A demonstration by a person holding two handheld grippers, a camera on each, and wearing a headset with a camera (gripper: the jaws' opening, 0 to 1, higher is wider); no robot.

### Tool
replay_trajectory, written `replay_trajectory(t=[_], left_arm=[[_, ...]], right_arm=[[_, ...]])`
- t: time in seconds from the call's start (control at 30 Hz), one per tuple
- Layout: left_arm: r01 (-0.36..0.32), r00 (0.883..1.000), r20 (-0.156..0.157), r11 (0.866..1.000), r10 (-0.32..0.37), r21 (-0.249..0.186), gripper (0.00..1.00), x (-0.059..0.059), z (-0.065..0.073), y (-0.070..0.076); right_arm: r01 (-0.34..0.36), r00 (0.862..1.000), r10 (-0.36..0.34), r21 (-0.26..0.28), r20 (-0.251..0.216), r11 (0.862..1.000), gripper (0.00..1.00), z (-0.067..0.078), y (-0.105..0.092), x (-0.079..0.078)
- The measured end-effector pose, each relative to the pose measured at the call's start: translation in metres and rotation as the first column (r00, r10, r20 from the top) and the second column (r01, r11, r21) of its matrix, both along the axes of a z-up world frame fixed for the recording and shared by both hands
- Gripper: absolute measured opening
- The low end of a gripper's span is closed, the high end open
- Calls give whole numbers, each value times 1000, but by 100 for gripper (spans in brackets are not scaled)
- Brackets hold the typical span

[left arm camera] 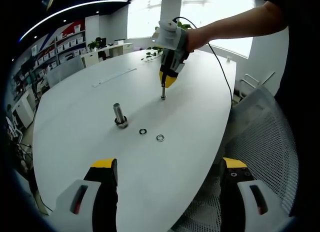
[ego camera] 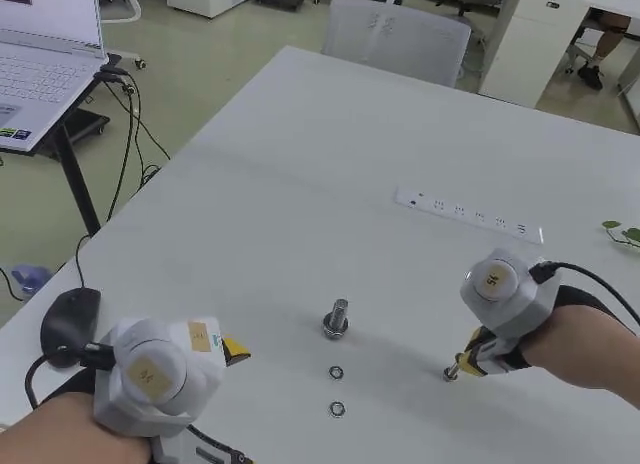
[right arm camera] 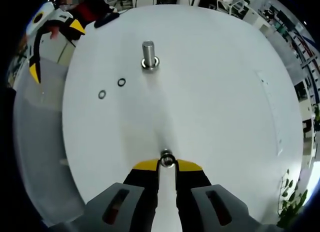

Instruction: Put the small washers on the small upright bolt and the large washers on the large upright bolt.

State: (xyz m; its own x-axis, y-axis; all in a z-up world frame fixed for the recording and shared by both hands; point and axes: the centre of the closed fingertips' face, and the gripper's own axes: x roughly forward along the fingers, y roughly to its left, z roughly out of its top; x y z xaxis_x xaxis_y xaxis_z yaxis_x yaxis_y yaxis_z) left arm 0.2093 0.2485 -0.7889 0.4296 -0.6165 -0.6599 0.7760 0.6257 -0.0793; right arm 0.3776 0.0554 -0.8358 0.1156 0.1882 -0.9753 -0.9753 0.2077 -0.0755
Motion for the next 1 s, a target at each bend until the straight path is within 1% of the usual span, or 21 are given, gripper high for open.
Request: replay_trajectory(t=[0.33,0.73,1.0], left_arm=[[-9,1000,-7,1000,9,1,83,-1,-2,3],[-7,999,-32,1000,8,11,80,-6,-6,7],[-12,999,-34,1000,13,7,79,-6,-4,8]], right_arm=[[0,1000,0,-8,-17,1000,12,-12,-1,1],[-13,999,13,-21,-40,1000,12,-34,0,-2],[-30,999,29,-29,-42,999,12,-36,1,-4]])
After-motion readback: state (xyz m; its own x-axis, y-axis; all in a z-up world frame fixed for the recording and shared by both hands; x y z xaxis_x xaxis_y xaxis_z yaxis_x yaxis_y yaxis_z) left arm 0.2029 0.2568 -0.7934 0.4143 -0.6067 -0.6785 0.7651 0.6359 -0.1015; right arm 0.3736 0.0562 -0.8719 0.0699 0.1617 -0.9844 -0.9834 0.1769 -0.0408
